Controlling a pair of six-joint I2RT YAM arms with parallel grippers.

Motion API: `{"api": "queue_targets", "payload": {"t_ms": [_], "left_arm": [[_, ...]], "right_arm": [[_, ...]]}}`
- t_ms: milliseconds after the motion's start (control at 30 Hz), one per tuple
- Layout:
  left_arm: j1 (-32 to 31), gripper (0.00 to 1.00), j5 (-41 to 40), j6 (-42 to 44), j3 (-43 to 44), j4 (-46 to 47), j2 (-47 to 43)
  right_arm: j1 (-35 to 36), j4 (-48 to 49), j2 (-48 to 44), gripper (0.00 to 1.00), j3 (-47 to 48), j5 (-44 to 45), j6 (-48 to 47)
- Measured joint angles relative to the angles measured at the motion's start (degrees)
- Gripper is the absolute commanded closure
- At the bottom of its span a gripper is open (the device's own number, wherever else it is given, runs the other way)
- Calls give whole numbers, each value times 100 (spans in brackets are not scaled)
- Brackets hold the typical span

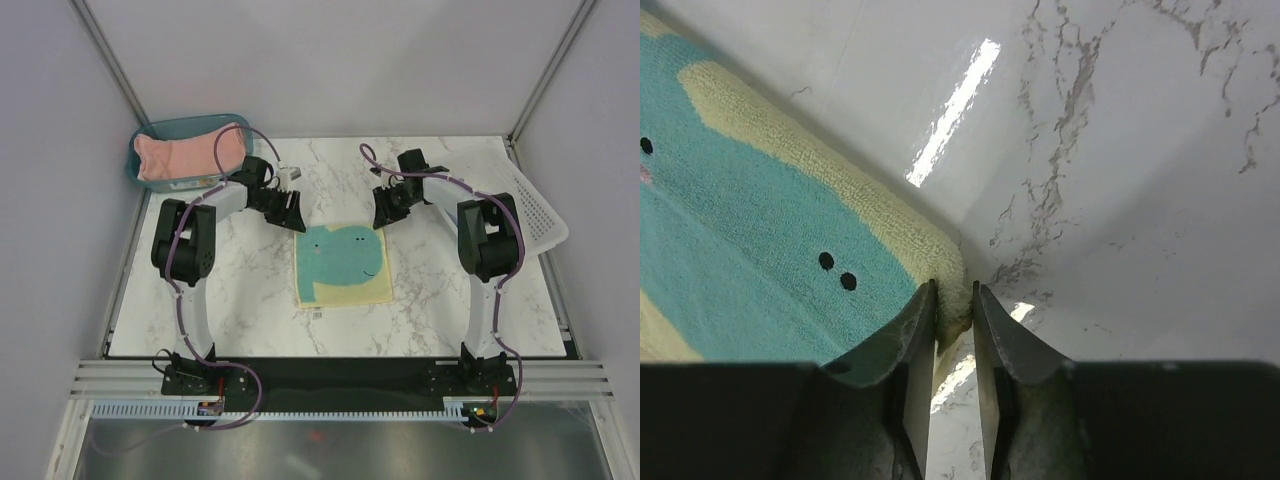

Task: Fold and stack the towels
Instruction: Fold the towel

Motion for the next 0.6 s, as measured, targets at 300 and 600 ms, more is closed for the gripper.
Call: {"api": "queue_targets", "payload": {"t_ms": [300, 600], "left_arm": [[0, 50, 114, 304, 170, -361, 42], [2, 77, 273, 426, 448, -557, 278]], "right_arm": [[0, -120, 0, 63, 35, -76, -57], [-9, -210, 0, 66, 79, -153, -105]]}}
